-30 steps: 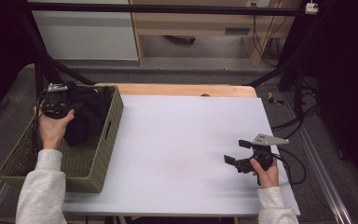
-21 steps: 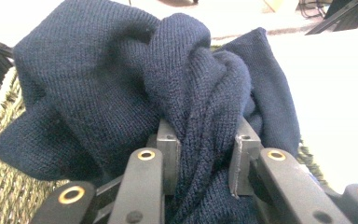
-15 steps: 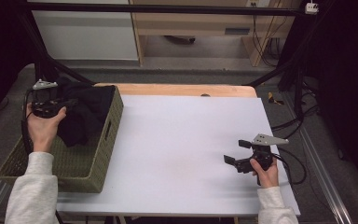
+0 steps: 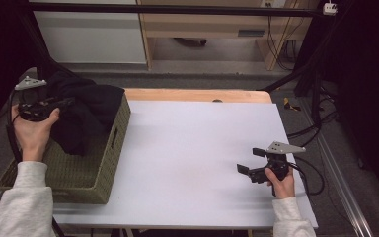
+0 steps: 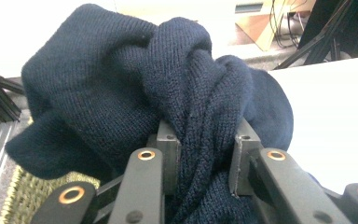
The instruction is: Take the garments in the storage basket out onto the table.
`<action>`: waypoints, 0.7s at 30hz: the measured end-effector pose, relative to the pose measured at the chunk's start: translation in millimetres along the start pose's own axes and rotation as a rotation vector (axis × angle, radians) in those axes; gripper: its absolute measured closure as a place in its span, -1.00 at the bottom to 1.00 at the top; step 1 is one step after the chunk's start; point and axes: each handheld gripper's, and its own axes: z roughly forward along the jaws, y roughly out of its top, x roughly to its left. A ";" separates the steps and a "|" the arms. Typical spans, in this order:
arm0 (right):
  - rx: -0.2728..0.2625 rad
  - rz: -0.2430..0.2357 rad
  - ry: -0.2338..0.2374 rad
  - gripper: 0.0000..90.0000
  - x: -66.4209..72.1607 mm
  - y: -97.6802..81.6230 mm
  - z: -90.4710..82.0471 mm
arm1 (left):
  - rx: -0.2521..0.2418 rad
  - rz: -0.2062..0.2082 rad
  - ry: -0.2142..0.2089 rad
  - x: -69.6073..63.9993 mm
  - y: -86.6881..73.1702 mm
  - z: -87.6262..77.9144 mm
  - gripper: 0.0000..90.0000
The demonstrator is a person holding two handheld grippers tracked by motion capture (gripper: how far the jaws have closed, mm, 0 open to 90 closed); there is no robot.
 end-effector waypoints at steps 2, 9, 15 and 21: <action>0.001 0.001 0.000 -0.98 0.0 0.1 -0.3 | -0.007 0.002 -0.005 -0.2 3.1 -5.0 0.58; 0.000 0.002 0.001 -0.98 0.0 0.1 -0.2 | -0.030 0.008 -0.028 -2.7 12.3 -18.9 0.58; 0.001 0.000 0.001 -0.98 0.1 -0.1 0.3 | -0.060 0.015 -0.043 -5.8 21.6 -32.1 0.58; 0.002 0.001 0.001 -0.98 0.1 -0.1 0.5 | -0.090 0.027 -0.059 -11.7 32.6 -44.8 0.58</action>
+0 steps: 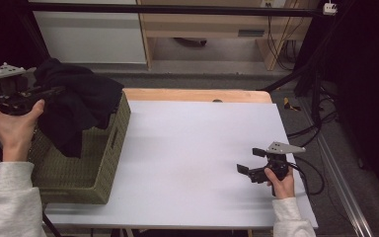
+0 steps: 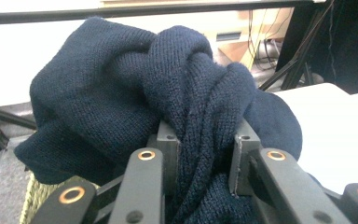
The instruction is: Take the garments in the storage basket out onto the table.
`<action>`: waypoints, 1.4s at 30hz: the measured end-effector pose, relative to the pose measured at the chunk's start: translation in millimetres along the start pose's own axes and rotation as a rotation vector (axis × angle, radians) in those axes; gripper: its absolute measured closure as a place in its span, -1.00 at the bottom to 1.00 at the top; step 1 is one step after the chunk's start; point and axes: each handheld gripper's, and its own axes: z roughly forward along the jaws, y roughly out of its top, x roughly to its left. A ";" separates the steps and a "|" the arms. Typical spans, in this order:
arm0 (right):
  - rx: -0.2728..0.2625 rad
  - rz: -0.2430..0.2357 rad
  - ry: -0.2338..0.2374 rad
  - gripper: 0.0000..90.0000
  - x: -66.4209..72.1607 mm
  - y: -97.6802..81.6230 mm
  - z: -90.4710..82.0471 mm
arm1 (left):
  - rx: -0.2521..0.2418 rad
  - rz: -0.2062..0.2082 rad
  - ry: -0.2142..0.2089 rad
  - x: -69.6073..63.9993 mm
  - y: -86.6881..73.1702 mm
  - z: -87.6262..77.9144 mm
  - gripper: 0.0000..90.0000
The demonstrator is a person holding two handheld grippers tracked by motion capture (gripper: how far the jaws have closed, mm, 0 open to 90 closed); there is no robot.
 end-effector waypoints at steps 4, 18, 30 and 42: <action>-0.002 0.000 0.001 -0.98 0.0 0.0 -0.2 | -0.015 0.005 -0.012 -5.2 7.4 -5.3 0.58; -0.003 -0.003 0.002 -0.98 -0.1 0.1 -0.5 | -0.049 0.029 -0.094 -31.5 24.7 -11.8 0.58; -0.007 0.001 0.000 -0.98 0.1 0.3 -1.1 | -0.066 0.083 -0.162 -62.6 39.5 -12.5 0.58; -0.009 0.001 0.001 -0.98 0.1 0.4 -1.8 | -0.082 0.122 -0.231 -90.3 52.2 -14.2 0.58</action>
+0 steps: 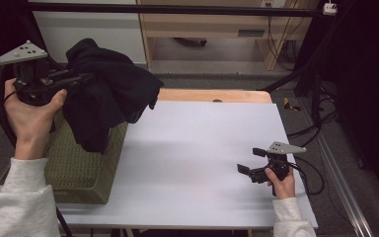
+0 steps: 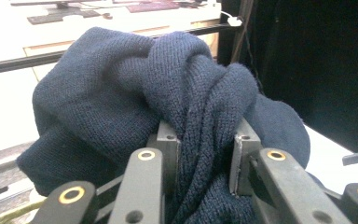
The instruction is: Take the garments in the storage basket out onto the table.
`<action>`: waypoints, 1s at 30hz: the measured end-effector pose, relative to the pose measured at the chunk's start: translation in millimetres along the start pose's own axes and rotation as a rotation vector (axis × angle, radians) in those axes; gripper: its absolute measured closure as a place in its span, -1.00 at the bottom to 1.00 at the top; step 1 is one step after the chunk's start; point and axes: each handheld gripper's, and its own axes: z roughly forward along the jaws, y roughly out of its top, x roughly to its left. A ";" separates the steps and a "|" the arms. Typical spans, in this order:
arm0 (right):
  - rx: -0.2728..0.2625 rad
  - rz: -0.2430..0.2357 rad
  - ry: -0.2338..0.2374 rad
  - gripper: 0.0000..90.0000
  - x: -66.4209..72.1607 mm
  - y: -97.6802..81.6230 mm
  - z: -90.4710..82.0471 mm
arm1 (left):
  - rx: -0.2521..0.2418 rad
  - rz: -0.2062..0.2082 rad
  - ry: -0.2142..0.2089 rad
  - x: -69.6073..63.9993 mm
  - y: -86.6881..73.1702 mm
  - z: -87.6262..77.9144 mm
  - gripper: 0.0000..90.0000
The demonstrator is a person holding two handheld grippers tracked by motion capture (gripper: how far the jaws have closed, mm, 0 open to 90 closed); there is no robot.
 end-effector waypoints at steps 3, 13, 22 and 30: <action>0.000 -0.001 -0.001 -0.98 -0.2 0.1 -0.2 | -0.001 0.014 -0.017 -7.9 4.2 3.5 0.58; -0.002 -0.007 0.001 -0.98 -0.6 0.3 -0.9 | -0.014 0.032 -0.071 -31.6 18.3 16.5 0.58; -0.005 -0.003 0.002 -0.98 -0.1 0.4 -1.1 | -0.012 0.046 -0.116 -49.6 23.6 32.7 0.57; -0.005 0.000 0.003 -0.98 0.1 0.4 -1.4 | 0.023 0.059 -0.129 -60.5 15.7 58.4 0.57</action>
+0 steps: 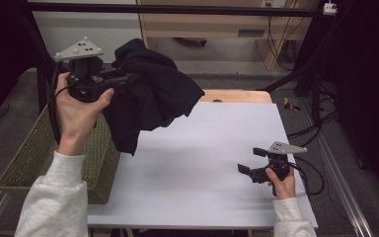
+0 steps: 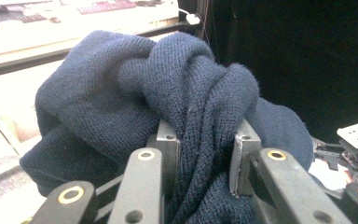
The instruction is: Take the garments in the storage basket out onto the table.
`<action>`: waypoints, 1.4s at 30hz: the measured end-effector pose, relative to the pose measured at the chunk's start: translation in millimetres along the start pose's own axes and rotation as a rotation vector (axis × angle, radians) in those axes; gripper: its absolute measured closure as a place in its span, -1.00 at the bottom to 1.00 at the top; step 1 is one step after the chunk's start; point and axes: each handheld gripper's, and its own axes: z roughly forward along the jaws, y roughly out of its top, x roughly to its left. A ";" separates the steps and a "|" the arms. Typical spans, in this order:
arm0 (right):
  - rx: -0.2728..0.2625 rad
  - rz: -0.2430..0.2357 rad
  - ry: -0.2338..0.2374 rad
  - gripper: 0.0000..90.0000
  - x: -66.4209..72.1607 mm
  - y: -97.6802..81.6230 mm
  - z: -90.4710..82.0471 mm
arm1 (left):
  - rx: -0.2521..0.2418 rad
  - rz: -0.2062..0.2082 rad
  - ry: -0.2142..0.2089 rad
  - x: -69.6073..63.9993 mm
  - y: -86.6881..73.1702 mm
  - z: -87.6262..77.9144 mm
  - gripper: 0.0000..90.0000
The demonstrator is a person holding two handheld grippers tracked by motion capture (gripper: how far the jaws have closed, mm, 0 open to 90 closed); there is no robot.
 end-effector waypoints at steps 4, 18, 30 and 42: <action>0.001 0.001 0.001 -0.98 0.1 0.0 0.2 | 0.030 -0.012 -0.014 -3.0 -8.1 15.5 0.57; 0.002 -0.001 0.001 -0.98 0.1 -0.1 0.1 | 0.100 -0.010 -0.055 -17.5 -39.1 68.5 0.56; 0.003 -0.003 -0.001 -0.98 -0.1 -0.2 -0.2 | 0.177 -0.014 -0.108 -30.8 -82.2 110.4 0.54; 0.006 -0.007 -0.001 -0.98 0.0 -0.4 0.4 | 0.241 -0.013 -0.135 -39.9 -124.7 138.4 0.49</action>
